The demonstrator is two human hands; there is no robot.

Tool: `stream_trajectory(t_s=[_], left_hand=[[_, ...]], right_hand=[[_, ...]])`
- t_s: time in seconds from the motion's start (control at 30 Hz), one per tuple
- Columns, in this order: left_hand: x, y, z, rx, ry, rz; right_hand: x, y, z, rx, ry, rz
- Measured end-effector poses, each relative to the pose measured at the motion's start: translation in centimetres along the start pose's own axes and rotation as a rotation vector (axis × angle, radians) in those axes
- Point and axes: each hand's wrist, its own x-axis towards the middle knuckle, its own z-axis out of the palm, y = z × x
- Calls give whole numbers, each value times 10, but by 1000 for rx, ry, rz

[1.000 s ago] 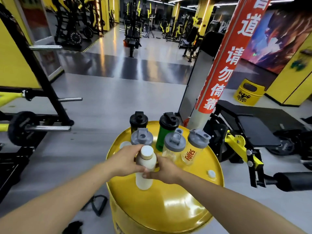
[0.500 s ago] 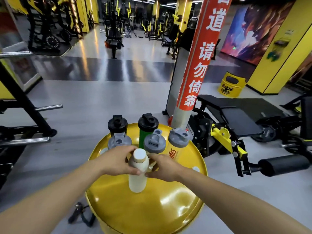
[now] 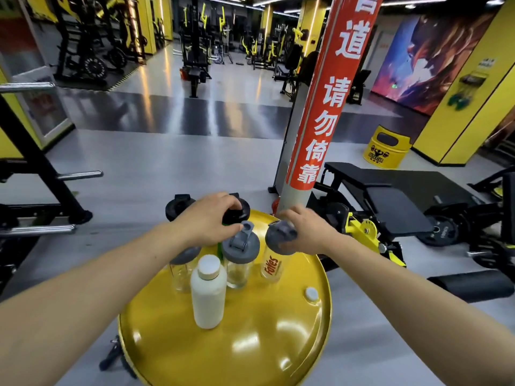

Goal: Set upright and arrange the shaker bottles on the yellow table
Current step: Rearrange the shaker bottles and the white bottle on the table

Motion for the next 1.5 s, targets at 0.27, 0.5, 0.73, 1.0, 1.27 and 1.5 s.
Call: stream_trajectory(t_s=[0.27, 0.5, 0.73, 1.0, 1.27, 1.5], left_hand=[[43, -26, 18, 101, -12, -157], [80, -40, 15, 203, -261, -168], [110, -49, 31, 371, -513, -156], [118, -71, 40, 272, -474, -107], [138, -96, 29, 190, -431, -129], [150, -109, 29, 161, -447, -103]], right_hand=[[19, 22, 28, -2, -141, -59], [61, 26, 15, 34, -103, -58], [115, 17, 15, 49, -28, -17], [139, 26, 32, 146, -17, 74], [143, 33, 37, 161, 15, 95], [148, 33, 46, 159, 46, 132]])
